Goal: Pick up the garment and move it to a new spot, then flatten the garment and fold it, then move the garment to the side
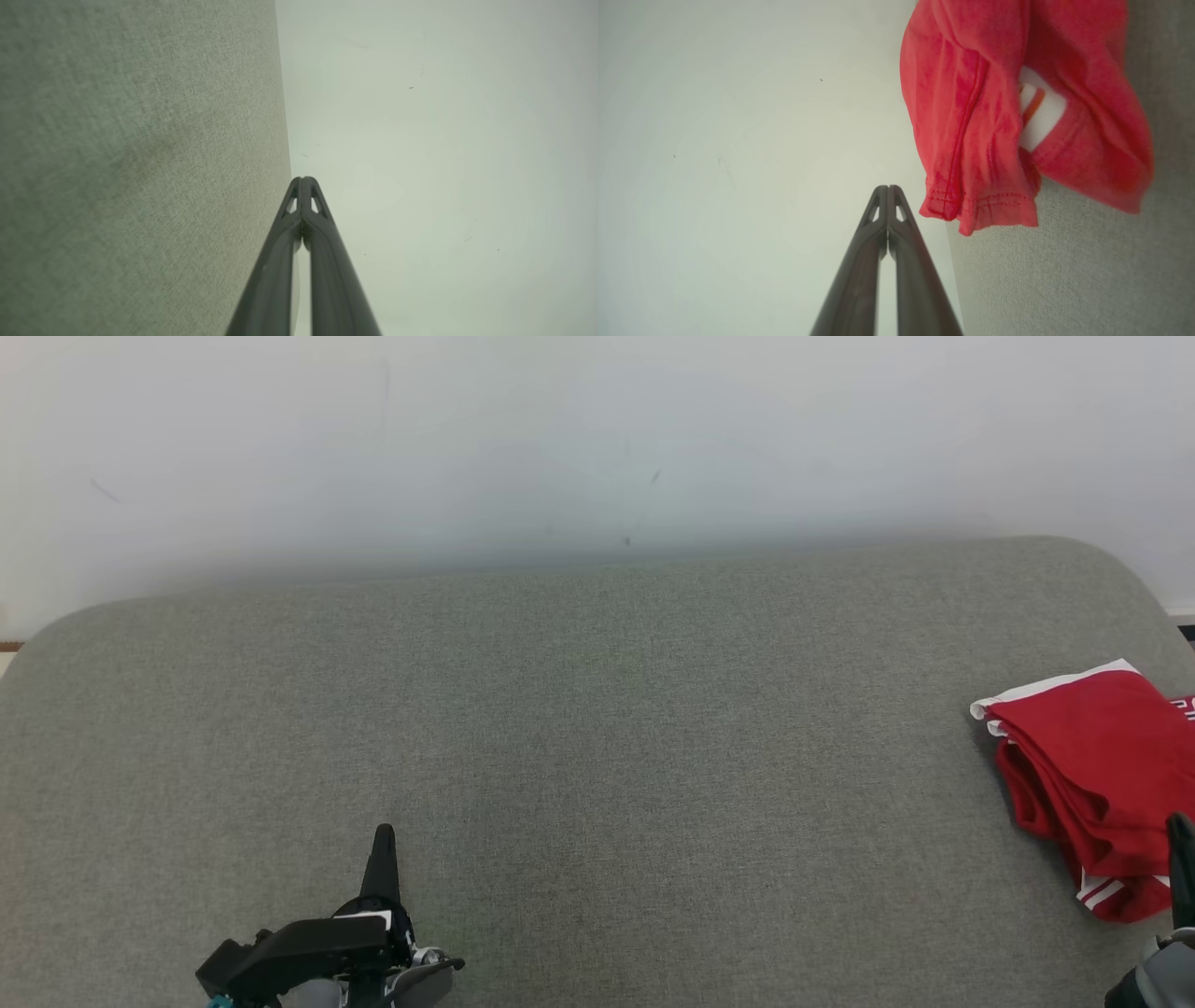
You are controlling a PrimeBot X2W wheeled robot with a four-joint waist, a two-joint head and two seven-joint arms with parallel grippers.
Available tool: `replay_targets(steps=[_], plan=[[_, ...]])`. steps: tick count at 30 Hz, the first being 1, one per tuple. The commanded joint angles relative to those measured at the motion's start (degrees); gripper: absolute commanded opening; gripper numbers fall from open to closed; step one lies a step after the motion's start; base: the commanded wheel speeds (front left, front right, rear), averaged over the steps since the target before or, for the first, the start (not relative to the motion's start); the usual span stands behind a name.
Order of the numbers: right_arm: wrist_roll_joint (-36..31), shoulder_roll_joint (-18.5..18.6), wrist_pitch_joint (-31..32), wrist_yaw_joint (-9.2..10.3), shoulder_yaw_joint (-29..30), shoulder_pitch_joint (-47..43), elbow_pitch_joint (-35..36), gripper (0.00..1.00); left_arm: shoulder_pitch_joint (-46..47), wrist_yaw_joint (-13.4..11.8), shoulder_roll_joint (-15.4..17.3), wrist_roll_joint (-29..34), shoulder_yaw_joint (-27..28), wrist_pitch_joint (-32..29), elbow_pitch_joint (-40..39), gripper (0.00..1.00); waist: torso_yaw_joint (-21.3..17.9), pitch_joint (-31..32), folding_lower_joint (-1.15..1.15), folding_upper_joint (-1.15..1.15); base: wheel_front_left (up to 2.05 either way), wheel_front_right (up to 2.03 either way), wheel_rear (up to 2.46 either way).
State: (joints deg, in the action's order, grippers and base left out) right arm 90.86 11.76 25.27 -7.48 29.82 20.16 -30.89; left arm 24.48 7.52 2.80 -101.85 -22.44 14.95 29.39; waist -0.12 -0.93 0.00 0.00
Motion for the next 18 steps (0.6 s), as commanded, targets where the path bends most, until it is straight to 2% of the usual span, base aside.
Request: replay_targets(steps=[1, 18], plan=[[-0.2, -0.1, 0.3, -0.02, 0.1, 0.1, -0.2, 0.00, 0.2, 0.2, 0.0, -0.3, 0.0, 0.1, 0.2, 0.00, 0.0, 0.0, 0.00, 0.00, 0.00, 0.00, 0.00], [-0.6, -0.3, 0.5, -0.02, 0.5, 0.2, -0.2, 0.00, 0.2, 0.2, 0.0, -0.3, 0.0, 0.1, 0.2, 0.00, 0.0, 0.0, 0.00, 0.00, 0.00, 0.00, 0.00]])
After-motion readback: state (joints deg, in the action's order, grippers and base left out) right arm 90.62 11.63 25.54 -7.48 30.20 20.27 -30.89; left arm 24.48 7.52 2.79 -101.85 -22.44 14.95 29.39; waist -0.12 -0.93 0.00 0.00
